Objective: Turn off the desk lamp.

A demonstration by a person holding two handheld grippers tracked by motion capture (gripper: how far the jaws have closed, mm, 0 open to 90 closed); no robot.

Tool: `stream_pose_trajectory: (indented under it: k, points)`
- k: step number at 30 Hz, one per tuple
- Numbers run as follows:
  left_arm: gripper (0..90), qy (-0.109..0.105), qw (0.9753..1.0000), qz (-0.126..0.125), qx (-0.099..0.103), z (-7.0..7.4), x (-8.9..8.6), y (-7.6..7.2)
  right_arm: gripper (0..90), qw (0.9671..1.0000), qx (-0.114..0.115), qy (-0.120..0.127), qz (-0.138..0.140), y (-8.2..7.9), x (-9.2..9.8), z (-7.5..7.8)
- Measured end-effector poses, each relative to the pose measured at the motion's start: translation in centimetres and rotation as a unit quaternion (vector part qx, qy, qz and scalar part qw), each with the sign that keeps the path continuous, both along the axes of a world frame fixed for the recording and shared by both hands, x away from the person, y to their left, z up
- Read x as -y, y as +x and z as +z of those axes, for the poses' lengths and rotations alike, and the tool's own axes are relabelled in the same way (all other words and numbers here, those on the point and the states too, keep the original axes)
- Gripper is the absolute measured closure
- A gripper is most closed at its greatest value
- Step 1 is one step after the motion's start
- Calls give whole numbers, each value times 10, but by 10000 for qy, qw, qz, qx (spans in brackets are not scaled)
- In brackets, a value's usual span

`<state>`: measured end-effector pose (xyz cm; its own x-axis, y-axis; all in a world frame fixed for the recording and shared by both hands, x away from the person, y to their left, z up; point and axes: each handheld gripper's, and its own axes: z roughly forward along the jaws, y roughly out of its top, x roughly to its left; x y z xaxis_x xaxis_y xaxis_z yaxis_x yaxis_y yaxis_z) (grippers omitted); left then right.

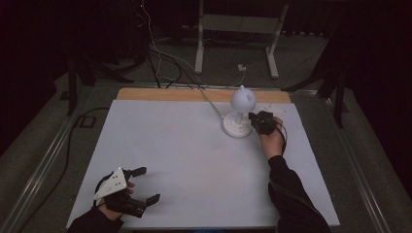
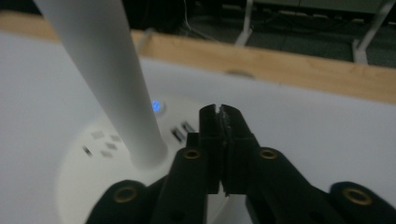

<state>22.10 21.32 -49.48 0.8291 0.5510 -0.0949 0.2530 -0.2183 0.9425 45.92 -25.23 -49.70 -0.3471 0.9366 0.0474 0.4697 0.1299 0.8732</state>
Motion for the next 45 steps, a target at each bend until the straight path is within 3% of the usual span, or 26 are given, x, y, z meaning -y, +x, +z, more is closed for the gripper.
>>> stream_pose_trajectory:
  k: [2, 10, 13, 17, 19, 21, 25, 27, 32, 41, 45]
  points:
    - [4, -8, 10000, -23, 10, 0, 1, 0, 794, 10000, 50, 43, 17, -1, 2, 7]
    - [4, 0, 10000, -10, 8, 0, 0, -1, 408, 9993, 170, 181, 290, -12, 8, 16]
    - [4, 9, 10000, -17, 10, 0, 0, 0, 317, 9990, 224, 130, 376, -19, 10, 19]
    - [4, 8, 10000, -7, 13, 0, 1, -1, 184, 9987, 55, 330, 377, -27, 14, 22]
    - [4, -6, 10000, -16, 14, 0, 1, 0, 109, 9981, -101, 352, 503, -31, 16, 23]
    - [4, -12, 10000, -15, 3, 0, 1, 0, 0, 9973, -78, 383, 620, -37, 17, 23]
    - [4, -23, 10000, -25, 20, 1, 0, -1, 0, 9946, -238, 367, 943, -49, 18, 20]
    - [4, -14, 10000, -20, 14, 1, 0, -1, 0, 9921, -278, 519, 1110, -57, 18, 19]
    - [4, -18, 10000, -26, 25, 1, 0, -1, 0, 9909, -62, 445, 1267, -75, 15, 17]
    - [4, -57, 10000, -41, 28, 2, 0, -2, 0, 9878, -161, 371, 1502, -108, 15, 12]
    - [4, -48, 10000, -45, 21, 1, 1, -2, 0, 9864, -158, 230, 1621, -123, 15, 10]
